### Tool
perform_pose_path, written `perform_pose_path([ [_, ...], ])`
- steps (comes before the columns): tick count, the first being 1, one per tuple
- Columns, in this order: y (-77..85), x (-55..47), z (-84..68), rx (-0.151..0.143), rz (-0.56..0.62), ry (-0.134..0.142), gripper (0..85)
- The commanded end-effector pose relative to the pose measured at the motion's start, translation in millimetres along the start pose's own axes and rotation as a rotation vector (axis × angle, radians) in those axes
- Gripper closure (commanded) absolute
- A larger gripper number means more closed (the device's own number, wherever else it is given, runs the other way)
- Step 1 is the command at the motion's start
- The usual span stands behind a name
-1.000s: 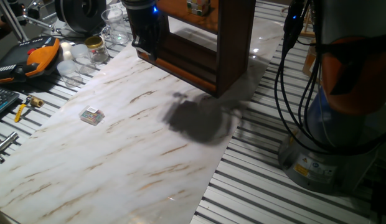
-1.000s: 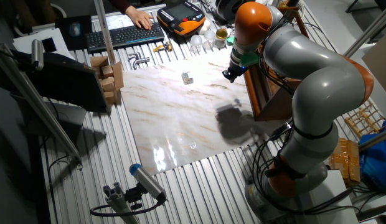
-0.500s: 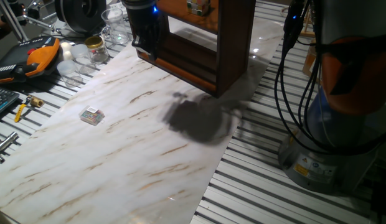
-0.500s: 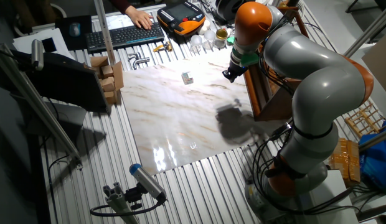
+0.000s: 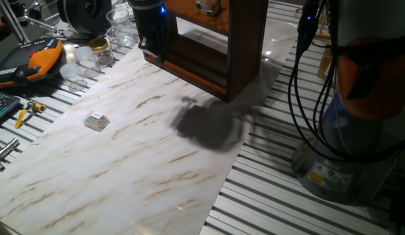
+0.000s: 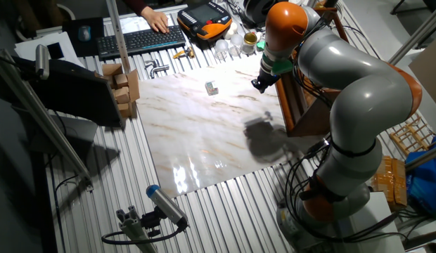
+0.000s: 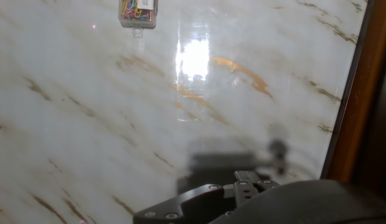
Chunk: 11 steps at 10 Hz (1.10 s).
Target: Put the object on the shelf
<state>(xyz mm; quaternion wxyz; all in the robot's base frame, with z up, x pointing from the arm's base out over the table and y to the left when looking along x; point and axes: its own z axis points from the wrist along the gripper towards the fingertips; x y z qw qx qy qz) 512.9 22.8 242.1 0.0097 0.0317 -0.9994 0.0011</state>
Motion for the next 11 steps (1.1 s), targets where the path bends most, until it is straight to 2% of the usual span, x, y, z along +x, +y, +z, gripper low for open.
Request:
perform_pose_path([
  [1, 0.0, -0.1, 0.0, -0.001, 0.0, 0.0, 85.0],
  [6, 0.1, 0.0, 0.1, -0.004, 0.002, 0.001, 85.0],
  [11, 0.4, 0.3, -1.2, 0.01, 0.013, -0.001, 85.0],
])
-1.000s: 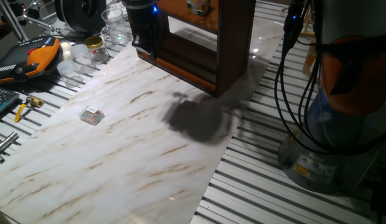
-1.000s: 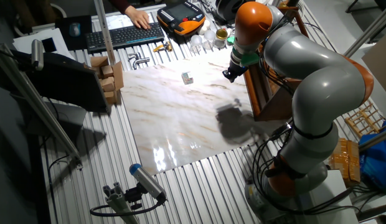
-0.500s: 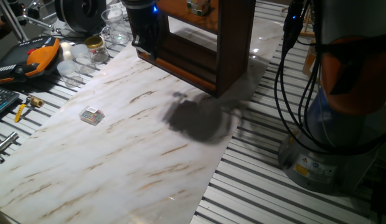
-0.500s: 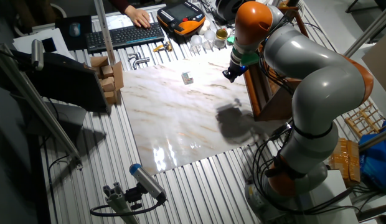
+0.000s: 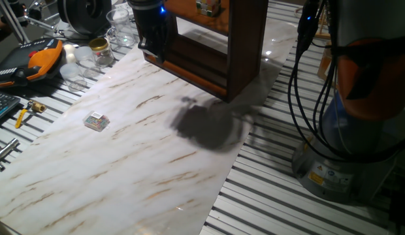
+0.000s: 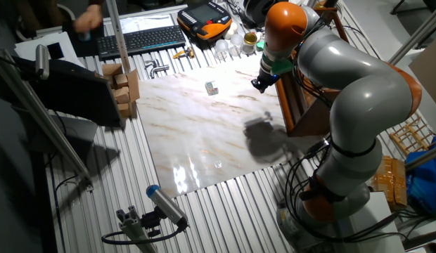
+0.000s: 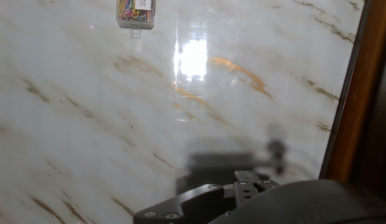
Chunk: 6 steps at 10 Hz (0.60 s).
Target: Put the object on the shelf
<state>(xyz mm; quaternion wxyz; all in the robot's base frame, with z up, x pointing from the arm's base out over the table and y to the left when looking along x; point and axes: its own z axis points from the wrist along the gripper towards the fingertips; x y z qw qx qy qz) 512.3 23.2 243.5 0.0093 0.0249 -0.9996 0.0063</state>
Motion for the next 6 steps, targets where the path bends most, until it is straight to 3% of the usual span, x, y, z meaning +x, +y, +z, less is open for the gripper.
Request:
perform_pose_path([
  [1, 0.5, 0.4, -0.8, 0.005, 0.003, 0.0, 85.0],
  [6, 0.4, 0.4, -0.1, 0.001, 0.006, 0.006, 85.0],
])
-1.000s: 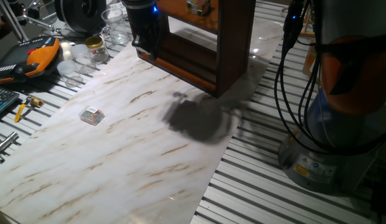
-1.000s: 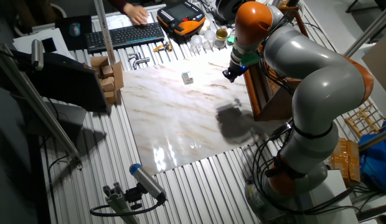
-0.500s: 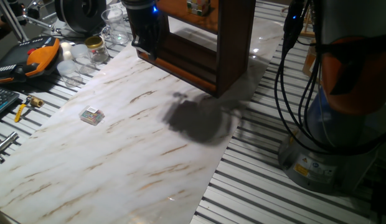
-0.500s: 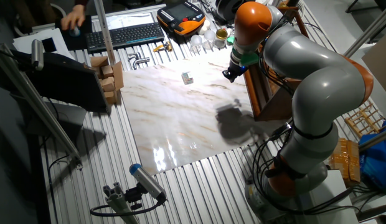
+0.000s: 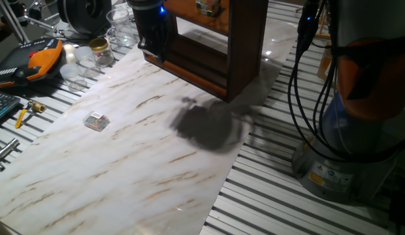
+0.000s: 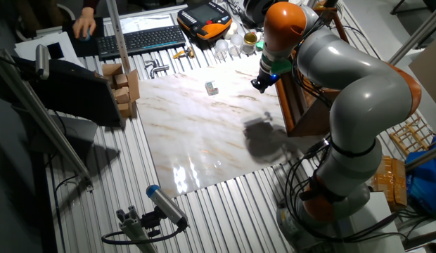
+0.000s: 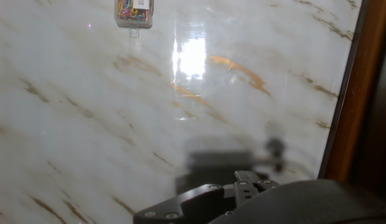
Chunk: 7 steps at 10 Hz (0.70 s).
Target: Put the object on the shelf
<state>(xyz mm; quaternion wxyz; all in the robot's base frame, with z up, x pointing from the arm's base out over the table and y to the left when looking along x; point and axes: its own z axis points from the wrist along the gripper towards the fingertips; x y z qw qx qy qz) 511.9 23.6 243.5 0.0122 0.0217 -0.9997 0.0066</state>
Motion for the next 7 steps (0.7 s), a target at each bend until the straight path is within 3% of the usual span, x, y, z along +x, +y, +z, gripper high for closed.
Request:
perform_pose_path([
  [1, -0.3, -0.3, 0.4, 0.002, -0.001, -0.002, 85.0],
  [7, 0.6, 1.1, 0.1, 0.013, -0.001, -0.01, 85.0],
])
